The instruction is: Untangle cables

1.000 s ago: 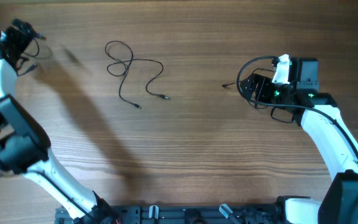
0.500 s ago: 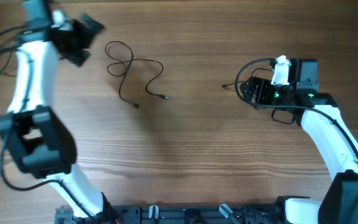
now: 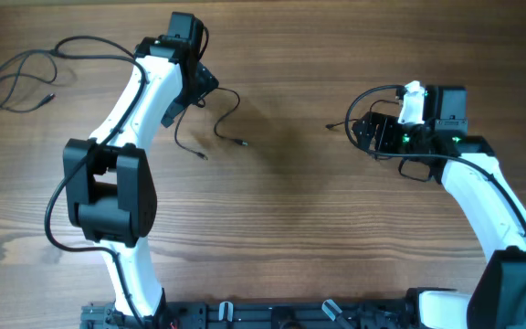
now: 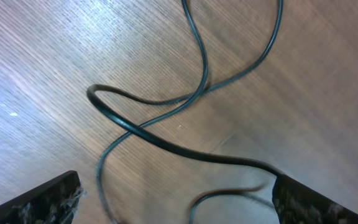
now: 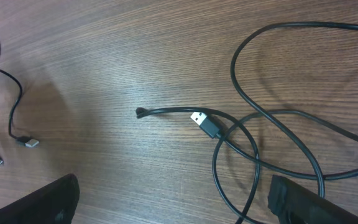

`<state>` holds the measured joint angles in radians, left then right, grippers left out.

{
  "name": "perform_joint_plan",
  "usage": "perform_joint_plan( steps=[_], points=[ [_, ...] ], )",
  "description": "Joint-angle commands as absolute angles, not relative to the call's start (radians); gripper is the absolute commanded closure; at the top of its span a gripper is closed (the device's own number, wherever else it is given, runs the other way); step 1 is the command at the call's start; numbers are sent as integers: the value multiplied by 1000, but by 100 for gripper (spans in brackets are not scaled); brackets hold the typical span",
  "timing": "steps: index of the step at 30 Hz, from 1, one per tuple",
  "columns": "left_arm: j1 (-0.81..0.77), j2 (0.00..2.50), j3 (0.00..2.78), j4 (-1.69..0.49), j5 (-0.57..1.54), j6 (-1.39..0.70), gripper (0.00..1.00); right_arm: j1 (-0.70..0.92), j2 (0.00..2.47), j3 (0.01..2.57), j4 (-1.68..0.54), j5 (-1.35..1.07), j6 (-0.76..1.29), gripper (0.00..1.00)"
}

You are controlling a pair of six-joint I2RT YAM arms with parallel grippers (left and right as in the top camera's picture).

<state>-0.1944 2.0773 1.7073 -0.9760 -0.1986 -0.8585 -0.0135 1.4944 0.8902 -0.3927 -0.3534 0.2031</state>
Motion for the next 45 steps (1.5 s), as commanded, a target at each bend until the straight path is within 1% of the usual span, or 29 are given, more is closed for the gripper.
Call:
perform_joint_plan(
  steps=[1, 2, 3, 4, 5, 6, 9, 11, 13, 14, 17, 18, 20, 22, 24, 27, 28, 29, 30, 31, 32, 33, 34, 35, 36, 38, 42, 43, 45],
  points=[
    [-187, 2107, 1705, -892, -226, -955, 15, -7, 1532, 890, -384, -336, 185, 0],
    [-183, 2108, 1705, -871, -226, -955, 38, -7, 1538, 890, -386, -336, 185, 0],
    [-176, 2109, 1705, -850, -226, -958, 60, -7, 1544, 890, -386, -336, 185, 0],
    [-169, 2108, 1705, -839, -226, -974, 78, -7, 1549, 890, -386, -336, 186, 0],
    [-154, 2107, 1706, -831, -226, -1015, 87, -7, 1553, 890, -387, -336, 186, 0],
    [-137, 2107, 1706, -830, -226, -1057, 88, -7, 1554, 890, -387, -336, 186, 0],
    [-89, 2109, 1706, -831, -226, -1149, 88, -7, 1554, 890, -386, -336, 186, 0],
    [-59, 2112, 1706, -807, -225, -1176, 84, -7, 1554, 889, -386, -336, 186, 0],
    [-36, 2128, 1706, -758, -220, -1166, 75, -7, 1554, 890, -385, -336, 186, 0],
    [-34, 2139, 1706, -742, -213, -1151, 64, -7, 1554, 889, -385, -336, 186, 0],
    [-51, 2188, 1706, -717, -154, -1087, 40, -7, 1554, 889, -379, -336, 186, 0],
    [-59, 2200, 1706, -713, -142, -1079, 28, -7, 1554, 889, -378, -336, 186, 0],
    [-78, 2232, 1706, -709, -142, -1079, 11, -7, 1554, 890, -379, -336, 186, 0],
    [-90, 2266, 1706, -692, -142, -1081, 5, -7, 1554, 890, -379, -336, 186, 0],
    [-93, 2293, 1706, -677, -142, -1081, 2, -7, 1554, 890, -382, -336, 186, 0],
    [-93, 2308, 1706, -667, -144, -1081, 7, -7, 1554, 890, -383, -336, 186, 0],
    [-93, 2309, 1706, -663, -147, -1080, 19, -7, 1554, 890, -382, -336, 186, 0],
    [-93, 2309, 1706, -660, -147, -1076, 35, -7, 1554, 890, -382, -336, 186, 0],
    [-93, 2309, 1706, -661, -147, -1076, 48, -7, 1554, 889, -382, -336, 186, 0],
    [-93, 2309, 1706, -662, -146, -1058, 63, -7, 1554, 890, -382, -336, 186, 0],
    [-94, 2310, 1706, -661, -146, -1019, 73, -7, 1554, 890, -382, -336, 187, 0],
    [-95, 2310, 1706, -662, -146, -980, 78, -7, 1554, 890, -384, -337, 187, 0],
    [-95, 2310, 1706, -665, -146, -941, 87, -7, 1554, 890, -385, -337, 187, 0],
    [-94, 2310, 1706, -669, -147, -894, 92, -7, 1554, 890, -387, -336, 187, 0],
    [-94, 2310, 1706, -669, -147, -857, 96, -7, 1554, 890, -387, -336, 187, 0],
    [-89, 2300, 1711, -670, -167, -733, 96, -7, 1554, 890, -389, -336, 187, 1],
    [-40, 2192, 1773, -716, -314, -621, 96, -7, 1554, 889, -406, -336, 188, 0],
    [-27, 2167, 1789, -710, -327, -568, 96, -7, 1554, 889, -409, -336, 196, 0],
    [9, 2112, 1821, -663, -331, -366, 96, -7, 1554, 889, -407, -337, 223, 0]
  ],
)
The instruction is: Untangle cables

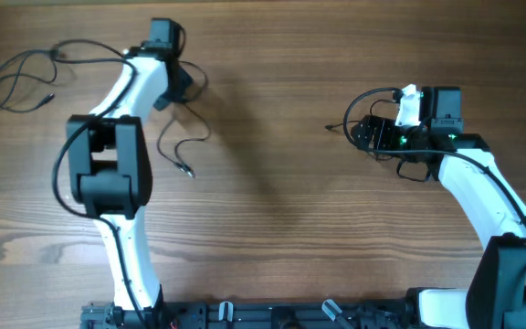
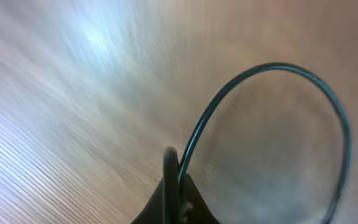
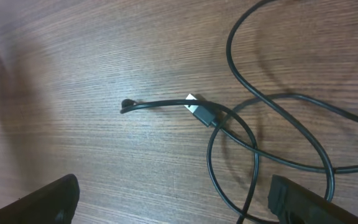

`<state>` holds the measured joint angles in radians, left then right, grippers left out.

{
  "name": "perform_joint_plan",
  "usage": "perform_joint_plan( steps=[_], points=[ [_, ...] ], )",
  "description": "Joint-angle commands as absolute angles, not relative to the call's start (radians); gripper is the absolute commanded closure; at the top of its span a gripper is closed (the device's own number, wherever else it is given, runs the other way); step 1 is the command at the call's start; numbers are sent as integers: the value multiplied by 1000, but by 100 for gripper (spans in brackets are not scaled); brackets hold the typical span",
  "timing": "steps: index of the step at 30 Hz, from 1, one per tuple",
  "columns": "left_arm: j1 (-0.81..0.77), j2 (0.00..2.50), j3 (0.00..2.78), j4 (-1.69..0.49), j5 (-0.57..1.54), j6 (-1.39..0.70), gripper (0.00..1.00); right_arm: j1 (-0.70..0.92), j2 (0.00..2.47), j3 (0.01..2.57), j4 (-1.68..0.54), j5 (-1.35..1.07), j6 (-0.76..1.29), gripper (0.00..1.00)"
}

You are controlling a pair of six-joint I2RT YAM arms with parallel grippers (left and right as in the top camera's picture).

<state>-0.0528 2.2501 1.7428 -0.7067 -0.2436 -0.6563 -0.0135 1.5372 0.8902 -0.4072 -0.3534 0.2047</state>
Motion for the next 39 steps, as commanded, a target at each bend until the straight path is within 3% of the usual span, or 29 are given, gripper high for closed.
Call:
perform_joint_plan(
  steps=[1, 9, 15, 17, 18, 19, 20, 30, 39],
  points=[
    [26, 2096, 1829, -642, -331, -272, 96, -6, 1554, 889, -405, -337, 244, 0],
    [140, 2147, 1832, -516, -215, 76, 96, -4, 1554, 890, -397, -336, 271, 0],
    [159, 2247, 1832, -489, -123, 56, 96, -3, 1554, 890, -390, -336, 296, 0],
    [159, 2277, 1832, -490, -124, 29, 90, -3, 1554, 890, -382, -337, 300, 0],
    [159, 2290, 1832, -491, -128, 14, 69, -3, 1554, 890, -381, -336, 299, 0],
    [159, 2296, 1832, -491, -128, 8, 39, -3, 1554, 890, -379, -336, 299, 0],
    [159, 2294, 1832, -484, -135, -15, 0, -3, 1554, 890, -379, -336, 294, 0],
    [133, 2077, 1854, -609, -149, -196, 0, -22, 1464, 992, -384, -334, 292, 0],
    [-69, 1977, 1851, -678, 334, -376, 0, -57, 1298, 1030, -636, -120, 458, 0]
  ],
)
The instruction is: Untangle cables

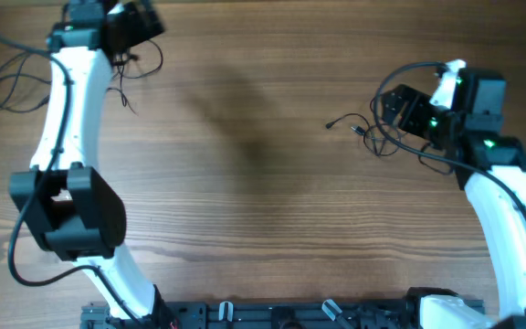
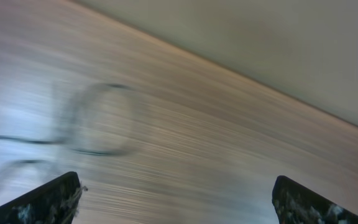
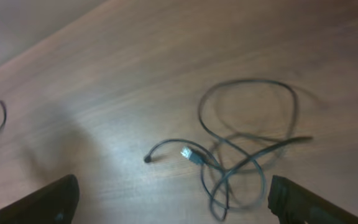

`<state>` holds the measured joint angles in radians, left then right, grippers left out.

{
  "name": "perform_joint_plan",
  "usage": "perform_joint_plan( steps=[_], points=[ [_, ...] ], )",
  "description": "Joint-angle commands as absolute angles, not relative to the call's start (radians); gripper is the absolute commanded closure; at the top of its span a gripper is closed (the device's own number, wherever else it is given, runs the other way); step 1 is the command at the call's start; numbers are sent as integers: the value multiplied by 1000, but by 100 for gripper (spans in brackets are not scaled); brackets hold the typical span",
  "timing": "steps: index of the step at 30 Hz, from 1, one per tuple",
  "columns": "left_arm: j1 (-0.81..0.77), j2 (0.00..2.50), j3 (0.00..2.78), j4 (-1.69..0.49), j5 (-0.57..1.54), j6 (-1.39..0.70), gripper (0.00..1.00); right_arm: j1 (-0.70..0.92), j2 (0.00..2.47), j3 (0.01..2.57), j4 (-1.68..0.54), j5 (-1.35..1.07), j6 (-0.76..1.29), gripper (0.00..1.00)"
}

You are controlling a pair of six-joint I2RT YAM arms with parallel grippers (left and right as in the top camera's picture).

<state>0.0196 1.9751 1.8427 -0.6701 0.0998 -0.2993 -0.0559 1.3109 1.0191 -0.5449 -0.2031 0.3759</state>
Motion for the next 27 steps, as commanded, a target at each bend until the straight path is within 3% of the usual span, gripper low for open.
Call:
perform_joint_plan(
  steps=[1, 5, 10, 15, 23, 27],
  points=[
    [-109, 1981, 1849, -686, 368, -376, 0, -59, 1298, 1030, -712, -60, 509, 0],
    [-279, 1993, 1849, -726, 370, -352, 0, -84, 1296, 1030, -897, 157, 685, 0],
    [-479, 2033, 1849, -729, 319, -234, 0, -257, 1279, 1031, -906, 155, 706, 0],
    [-669, 2141, 1849, -675, 234, -236, 0, -521, 1279, 1030, -873, -56, 493, 0],
    [-872, 2258, 1849, -484, 213, -234, 0, -562, 1279, 1023, -876, -62, 472, 0],
    [-944, 2320, 1849, -403, 71, -234, 0, -562, 1280, 1023, -876, -62, 471, 0]
  ],
)
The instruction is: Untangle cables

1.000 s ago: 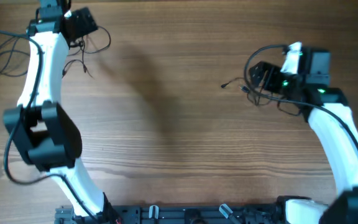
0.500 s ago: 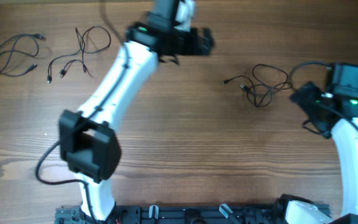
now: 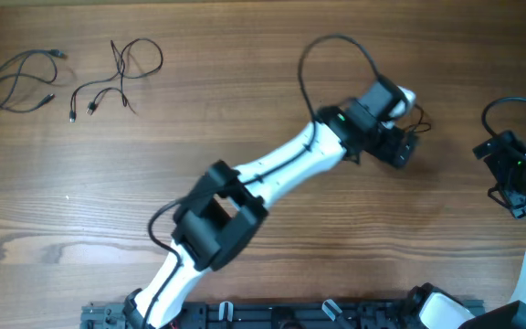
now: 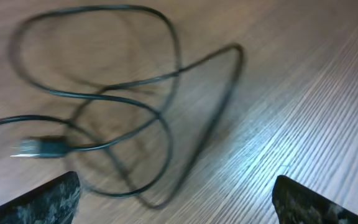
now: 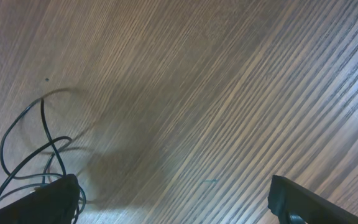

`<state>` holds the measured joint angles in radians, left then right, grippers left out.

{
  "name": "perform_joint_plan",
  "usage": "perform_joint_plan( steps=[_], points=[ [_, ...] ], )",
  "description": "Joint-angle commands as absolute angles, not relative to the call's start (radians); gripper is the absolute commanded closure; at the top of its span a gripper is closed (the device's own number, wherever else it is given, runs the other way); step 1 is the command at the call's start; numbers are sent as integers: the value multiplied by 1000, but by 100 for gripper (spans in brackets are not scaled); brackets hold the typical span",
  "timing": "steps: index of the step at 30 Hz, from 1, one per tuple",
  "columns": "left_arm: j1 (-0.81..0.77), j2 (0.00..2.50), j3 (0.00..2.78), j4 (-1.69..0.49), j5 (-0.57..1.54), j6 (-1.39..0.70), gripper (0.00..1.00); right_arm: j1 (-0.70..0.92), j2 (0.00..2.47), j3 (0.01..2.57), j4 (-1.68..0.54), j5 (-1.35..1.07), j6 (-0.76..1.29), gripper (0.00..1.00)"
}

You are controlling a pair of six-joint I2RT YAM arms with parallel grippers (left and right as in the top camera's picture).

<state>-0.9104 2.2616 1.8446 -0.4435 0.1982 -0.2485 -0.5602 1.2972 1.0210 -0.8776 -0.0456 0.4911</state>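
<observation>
Two thin dark cables lie apart at the table's top left: a looped one (image 3: 15,84) and a branched one (image 3: 115,75). A thicker black USB cable (image 4: 126,102) lies in crossing loops right of centre, blurred in the left wrist view. My left gripper (image 3: 402,151) hangs over it and hides most of it from overhead. That gripper (image 4: 179,205) is open with nothing between its fingers. My right gripper (image 3: 511,178) is at the far right edge. It (image 5: 179,205) is open and empty, with cable loops (image 5: 27,152) by its left finger.
My left arm (image 3: 281,169) stretches diagonally across the middle of the wooden table (image 3: 245,110). Its own black supply cable (image 3: 336,46) arches above the wrist. Another supply loop (image 3: 519,105) rises over the right arm. A dark rail (image 3: 272,315) runs along the front edge.
My left gripper was open at the top left corner by the thin cables and is now over the black USB cable right of centre. My right gripper has moved from that cable to the far right edge.
First my left gripper was open over a thin cable lying left of centre. It was then shut on that cable, further left. Later it was open, with the cable lying at the top left beside the looped one. My right gripper stayed open over the USB cable until now.
</observation>
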Motion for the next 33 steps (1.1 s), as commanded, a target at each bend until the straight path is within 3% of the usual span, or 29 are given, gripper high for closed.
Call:
perform_joint_plan(
  steps=[1, 4, 5, 6, 7, 8, 9, 12, 17, 23, 29, 33],
  points=[
    [-956, 2339, 1849, -385, 49, -226, 0, -562, 1280, 1023, -876, -63, 473, 0],
    [-975, 2410, 1849, -324, 35, -157, 1, -562, 1281, 1023, -876, -87, 473, 0],
    [-975, 2436, 1849, -307, 22, -157, 6, -562, 1281, 1023, -878, -88, 471, 0],
    [-973, 2461, 1849, -299, 4, -157, 23, -562, 1281, 1023, -881, -88, 471, 0],
    [-969, 2481, 1849, -297, -27, -157, 48, -562, 1281, 1023, -884, -88, 471, 0],
    [-963, 2486, 1849, -302, -60, -157, 85, -562, 1281, 1023, -888, -88, 471, 0],
    [-952, 2485, 1850, -312, -121, -157, 96, -562, 1281, 1023, -891, -88, 470, 0],
    [-918, 2394, 1855, -370, -230, -152, 96, -562, 1281, 1023, -891, -88, 471, 0],
    [-823, 2097, 1855, -578, -237, -53, 96, -562, 1281, 1023, -889, -88, 471, 0],
    [-698, 1839, 1855, -1014, -144, -68, 96, -562, 1281, 1023, -872, -88, 471, 0],
    [-532, 1687, 1854, -1420, -249, -286, 96, -562, 1286, 1023, -868, -88, 474, 0],
    [-344, 1655, 1853, -1511, -319, -460, 96, -562, 1288, 1023, -869, -94, 475, 0]
  ],
)
